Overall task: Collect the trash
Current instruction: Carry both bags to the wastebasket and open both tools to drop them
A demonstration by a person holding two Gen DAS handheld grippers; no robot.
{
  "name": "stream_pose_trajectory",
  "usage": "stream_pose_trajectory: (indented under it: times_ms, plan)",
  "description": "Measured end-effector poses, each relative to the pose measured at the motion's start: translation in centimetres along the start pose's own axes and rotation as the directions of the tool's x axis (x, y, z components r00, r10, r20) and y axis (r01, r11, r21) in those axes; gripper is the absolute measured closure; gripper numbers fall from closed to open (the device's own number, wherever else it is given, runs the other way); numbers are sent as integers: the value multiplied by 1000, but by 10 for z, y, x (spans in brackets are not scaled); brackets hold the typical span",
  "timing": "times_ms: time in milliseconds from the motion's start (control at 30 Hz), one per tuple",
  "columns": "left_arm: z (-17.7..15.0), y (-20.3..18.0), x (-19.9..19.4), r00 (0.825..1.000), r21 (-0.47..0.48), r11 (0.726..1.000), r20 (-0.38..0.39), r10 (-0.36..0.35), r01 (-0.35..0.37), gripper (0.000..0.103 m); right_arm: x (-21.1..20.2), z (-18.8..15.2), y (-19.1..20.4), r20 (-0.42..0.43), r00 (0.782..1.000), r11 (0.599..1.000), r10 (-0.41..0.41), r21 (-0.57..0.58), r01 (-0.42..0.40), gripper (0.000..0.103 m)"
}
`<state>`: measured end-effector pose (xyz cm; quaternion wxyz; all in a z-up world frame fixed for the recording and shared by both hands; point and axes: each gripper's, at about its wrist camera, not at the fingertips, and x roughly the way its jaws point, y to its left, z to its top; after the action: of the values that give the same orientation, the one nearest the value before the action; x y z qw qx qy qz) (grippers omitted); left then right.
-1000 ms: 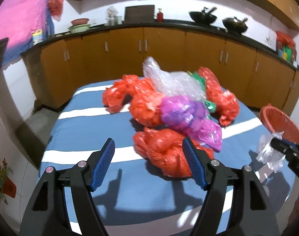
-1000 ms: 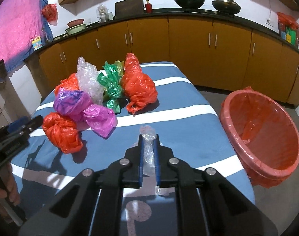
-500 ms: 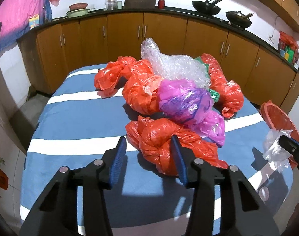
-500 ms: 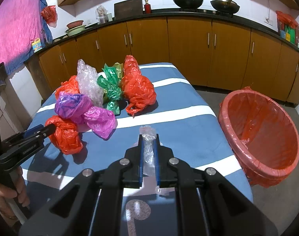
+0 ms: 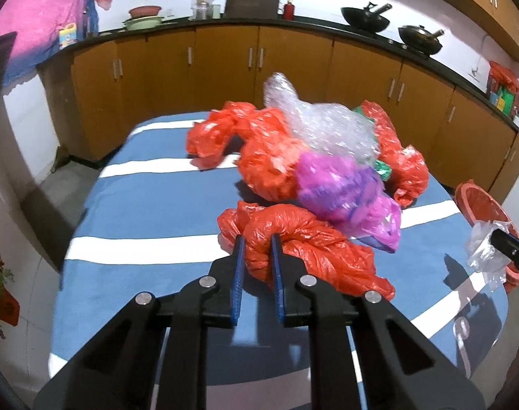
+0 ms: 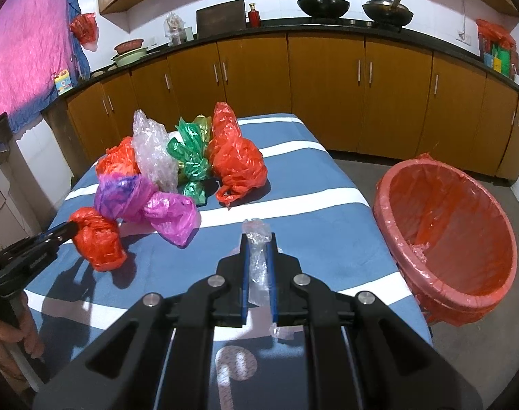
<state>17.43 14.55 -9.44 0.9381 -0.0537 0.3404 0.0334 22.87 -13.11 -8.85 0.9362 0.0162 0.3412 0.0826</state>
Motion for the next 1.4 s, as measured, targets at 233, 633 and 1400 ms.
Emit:
stream_pose_trajectory:
  times_ms: [233,633,1400]
  plan:
    - [5,26,-20,998,-46,998,40,44,-43,88,-11,2,3,21,1000,1000,11,-3,-11,93]
    - [21,29,-46,990,-60,996,115,78,-71,88,-32,8,-1,65,998,1000,22,4,-22,92]
    - [51,-43,-66,981,12,999,191,-39,38,88,-51,17,-53,126,991,996,-47,77,38,93]
